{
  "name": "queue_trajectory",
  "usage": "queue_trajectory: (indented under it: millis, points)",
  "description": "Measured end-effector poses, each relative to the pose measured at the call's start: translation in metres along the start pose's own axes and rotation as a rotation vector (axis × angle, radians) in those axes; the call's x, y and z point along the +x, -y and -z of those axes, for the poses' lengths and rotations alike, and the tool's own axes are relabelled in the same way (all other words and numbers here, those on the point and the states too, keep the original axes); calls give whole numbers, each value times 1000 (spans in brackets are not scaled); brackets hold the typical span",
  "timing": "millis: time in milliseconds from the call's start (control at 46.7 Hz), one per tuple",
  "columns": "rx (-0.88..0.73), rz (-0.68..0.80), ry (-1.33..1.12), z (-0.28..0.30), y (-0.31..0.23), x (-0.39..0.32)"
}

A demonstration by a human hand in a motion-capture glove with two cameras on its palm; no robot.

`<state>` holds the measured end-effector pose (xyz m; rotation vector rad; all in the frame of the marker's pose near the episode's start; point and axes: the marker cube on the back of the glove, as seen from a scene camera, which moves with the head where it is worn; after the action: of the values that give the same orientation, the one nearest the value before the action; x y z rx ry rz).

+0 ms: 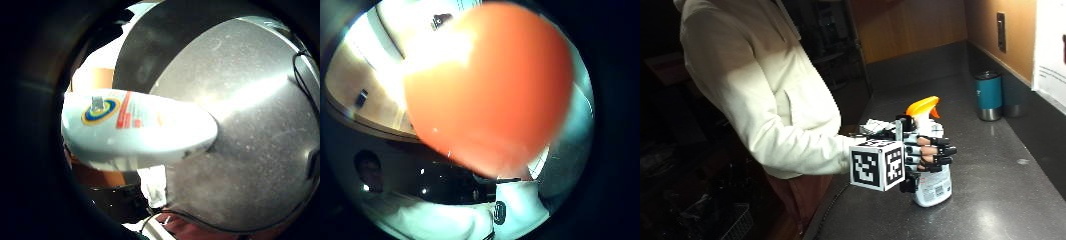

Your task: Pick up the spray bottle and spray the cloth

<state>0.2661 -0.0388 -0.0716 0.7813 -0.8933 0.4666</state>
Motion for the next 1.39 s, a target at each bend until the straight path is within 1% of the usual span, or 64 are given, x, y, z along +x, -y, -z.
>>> queue_trajectory:
  millis: [150, 321, 578, 685, 771, 835, 899, 985, 1049, 1135, 1328, 1392]
  points:
    - [23, -21, 35, -5, 16, -7]
    - [-4, -25, 26, -9, 24, -9]
    - [-162, -45, 11, -32, 36, -14]
    - [-237, -23, -32, -48, 40, -25]
    - [-348, 39, -220, -61, 36, -23]
    - [-371, 96, -354, -73, 44, -29]
    - [-414, 134, -427, -72, 53, -51]
    - [-531, 179, -525, -68, 53, -87]
    - [-596, 220, -677, -97, 37, -101]
    - [-636, 258, -868, -131, 14, -119]
    - [-709, 297, -1219, -162, -33, -145]
    - [-712, 272, -1315, -172, -49, -148]
